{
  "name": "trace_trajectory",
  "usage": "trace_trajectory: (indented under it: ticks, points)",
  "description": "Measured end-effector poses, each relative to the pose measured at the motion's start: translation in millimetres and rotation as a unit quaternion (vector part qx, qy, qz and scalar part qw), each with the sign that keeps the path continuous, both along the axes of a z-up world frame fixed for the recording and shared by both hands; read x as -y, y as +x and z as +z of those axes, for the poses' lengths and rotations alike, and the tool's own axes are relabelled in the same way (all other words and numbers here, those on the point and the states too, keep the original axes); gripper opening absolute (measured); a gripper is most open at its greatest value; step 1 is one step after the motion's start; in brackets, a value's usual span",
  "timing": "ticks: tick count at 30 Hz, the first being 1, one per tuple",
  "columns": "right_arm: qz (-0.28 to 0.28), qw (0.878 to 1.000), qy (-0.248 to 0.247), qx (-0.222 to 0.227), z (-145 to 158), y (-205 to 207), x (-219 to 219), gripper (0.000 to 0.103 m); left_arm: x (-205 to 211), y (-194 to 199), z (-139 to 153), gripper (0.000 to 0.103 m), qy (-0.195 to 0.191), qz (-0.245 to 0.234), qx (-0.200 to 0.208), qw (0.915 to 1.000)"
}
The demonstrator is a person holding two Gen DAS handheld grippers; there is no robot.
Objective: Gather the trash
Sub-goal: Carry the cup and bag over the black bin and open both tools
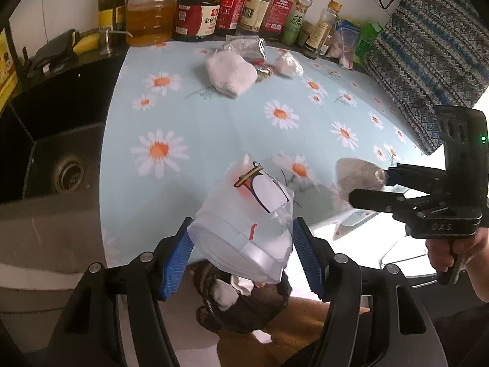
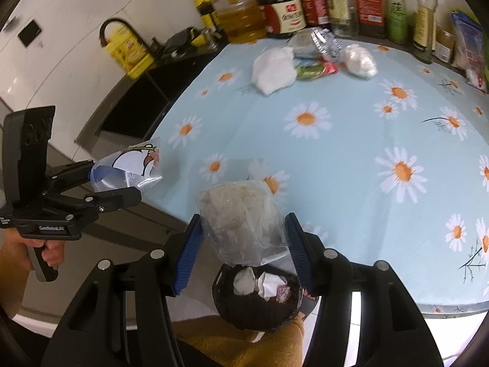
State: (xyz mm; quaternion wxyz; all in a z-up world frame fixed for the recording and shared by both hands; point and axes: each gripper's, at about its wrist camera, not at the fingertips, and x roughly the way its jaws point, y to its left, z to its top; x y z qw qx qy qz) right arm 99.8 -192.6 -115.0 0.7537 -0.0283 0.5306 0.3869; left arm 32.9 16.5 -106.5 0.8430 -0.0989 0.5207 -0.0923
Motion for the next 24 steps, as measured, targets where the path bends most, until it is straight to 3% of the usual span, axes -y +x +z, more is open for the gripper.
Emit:
trace_trajectory:
  ticks: [11,24]
  points:
    - [0.046,0.998,-0.024,-0.030,-28,-39,-2,0.055,19,-38,-33,0.063,-0.028,-0.006,-0.048,0.9984]
    - [0.071,0.990,-0.090,-0.082,-108,-81,1,0.056,37,-67,-106,0.063,-0.034,-0.006,-0.133,0.9905]
